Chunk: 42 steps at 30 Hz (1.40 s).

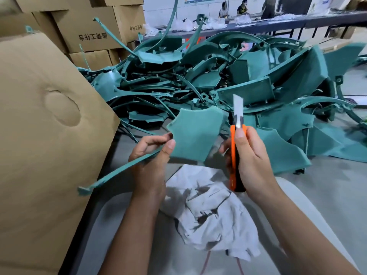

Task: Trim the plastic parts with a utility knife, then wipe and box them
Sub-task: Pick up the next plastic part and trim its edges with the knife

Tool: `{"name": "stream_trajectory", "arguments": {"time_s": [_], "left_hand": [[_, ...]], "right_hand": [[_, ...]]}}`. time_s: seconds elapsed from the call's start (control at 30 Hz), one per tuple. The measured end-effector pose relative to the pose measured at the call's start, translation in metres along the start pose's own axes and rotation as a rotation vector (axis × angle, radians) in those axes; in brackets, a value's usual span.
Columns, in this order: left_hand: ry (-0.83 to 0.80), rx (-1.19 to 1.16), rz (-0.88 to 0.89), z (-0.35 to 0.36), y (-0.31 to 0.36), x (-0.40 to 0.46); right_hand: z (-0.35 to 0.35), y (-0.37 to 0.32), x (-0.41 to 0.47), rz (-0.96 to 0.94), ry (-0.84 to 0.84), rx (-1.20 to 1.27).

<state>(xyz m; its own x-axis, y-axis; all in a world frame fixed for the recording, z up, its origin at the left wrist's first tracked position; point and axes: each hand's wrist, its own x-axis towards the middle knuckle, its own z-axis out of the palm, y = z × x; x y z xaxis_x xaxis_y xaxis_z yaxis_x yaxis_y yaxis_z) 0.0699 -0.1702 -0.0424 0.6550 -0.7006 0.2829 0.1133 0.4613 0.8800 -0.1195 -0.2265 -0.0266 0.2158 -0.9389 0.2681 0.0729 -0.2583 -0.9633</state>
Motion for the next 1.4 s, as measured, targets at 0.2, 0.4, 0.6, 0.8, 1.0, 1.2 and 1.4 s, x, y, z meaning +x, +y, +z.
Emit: {"name": "stream_trajectory", "arguments": {"time_s": [0.2, 0.4, 0.6, 0.8, 1.0, 1.2, 1.4], "left_hand": [[-0.170, -0.016, 0.003, 0.003, -0.007, -0.002], [-0.187, 0.015, 0.052, 0.002, -0.009, 0.000], [-0.200, 0.159, 0.240, 0.005, -0.003, -0.004], [-0.254, 0.235, 0.303, -0.012, 0.004, 0.009], [-0.317, 0.247, 0.318, -0.015, 0.004, 0.010], [-0.309, 0.255, 0.338, -0.015, 0.002, 0.012], [-0.153, 0.183, 0.305, -0.024, -0.001, 0.019]], "right_hand": [[0.007, 0.001, -0.004, -0.132, -0.118, -0.174], [-0.004, 0.000, 0.002, -0.144, -0.077, -0.417], [-0.037, 0.000, 0.018, -0.060, 0.042, -0.658], [-0.037, 0.005, 0.020, -0.067, -0.091, -0.506], [-0.024, 0.002, 0.012, -0.102, -0.357, -0.473], [-0.031, 0.005, 0.015, 0.123, -0.442, -0.421], [-0.037, 0.009, 0.020, 0.134, -0.331, -0.683]]}}
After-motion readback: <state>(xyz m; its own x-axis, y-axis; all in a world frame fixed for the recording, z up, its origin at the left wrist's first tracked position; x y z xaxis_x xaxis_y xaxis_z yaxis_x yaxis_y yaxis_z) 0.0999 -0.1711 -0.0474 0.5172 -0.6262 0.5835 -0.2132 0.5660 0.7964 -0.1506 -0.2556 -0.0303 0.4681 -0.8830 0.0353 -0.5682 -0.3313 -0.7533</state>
